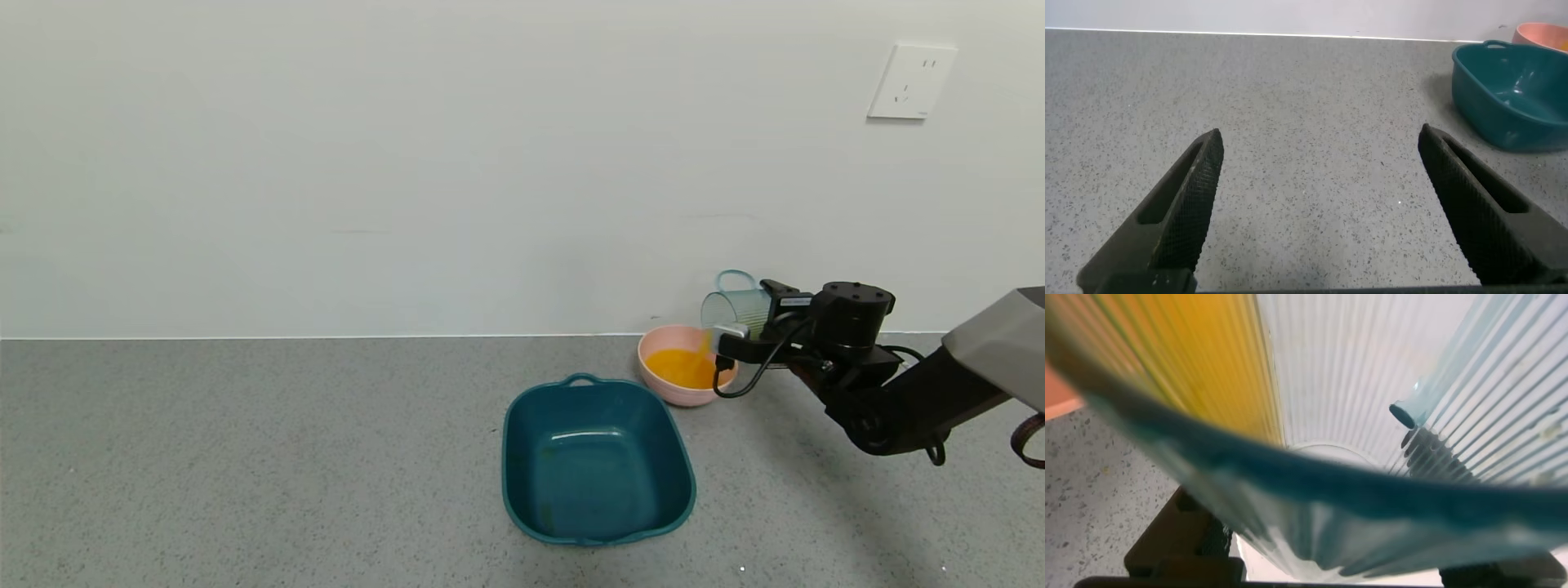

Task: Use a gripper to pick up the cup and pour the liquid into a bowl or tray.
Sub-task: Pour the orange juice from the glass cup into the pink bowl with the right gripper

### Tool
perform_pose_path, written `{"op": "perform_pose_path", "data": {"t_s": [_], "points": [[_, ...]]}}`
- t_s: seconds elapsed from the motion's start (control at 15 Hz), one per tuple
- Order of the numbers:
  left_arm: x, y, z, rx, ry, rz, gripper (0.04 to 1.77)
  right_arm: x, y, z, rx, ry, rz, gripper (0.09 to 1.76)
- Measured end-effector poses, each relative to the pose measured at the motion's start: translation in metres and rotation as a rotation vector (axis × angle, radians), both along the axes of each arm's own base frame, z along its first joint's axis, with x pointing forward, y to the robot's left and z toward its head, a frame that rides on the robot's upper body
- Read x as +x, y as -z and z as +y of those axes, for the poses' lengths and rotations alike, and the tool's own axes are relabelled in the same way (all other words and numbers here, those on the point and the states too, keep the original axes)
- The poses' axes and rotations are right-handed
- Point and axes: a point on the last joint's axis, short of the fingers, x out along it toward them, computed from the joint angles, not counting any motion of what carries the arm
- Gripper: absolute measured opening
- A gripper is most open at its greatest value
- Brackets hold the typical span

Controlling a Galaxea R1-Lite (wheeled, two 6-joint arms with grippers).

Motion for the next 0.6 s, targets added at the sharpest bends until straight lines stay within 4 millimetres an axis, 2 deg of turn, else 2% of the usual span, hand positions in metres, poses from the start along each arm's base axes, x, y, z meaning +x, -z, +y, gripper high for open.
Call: {"op": "perform_pose_path", "data": {"t_s": [0.6], "points": [[0.0, 0.0, 0.0, 0.0, -0.001, 0.0, 1.72, -0.001, -0.002, 0.012, -0.119, -0.037, -0.003, 1.34]]}}
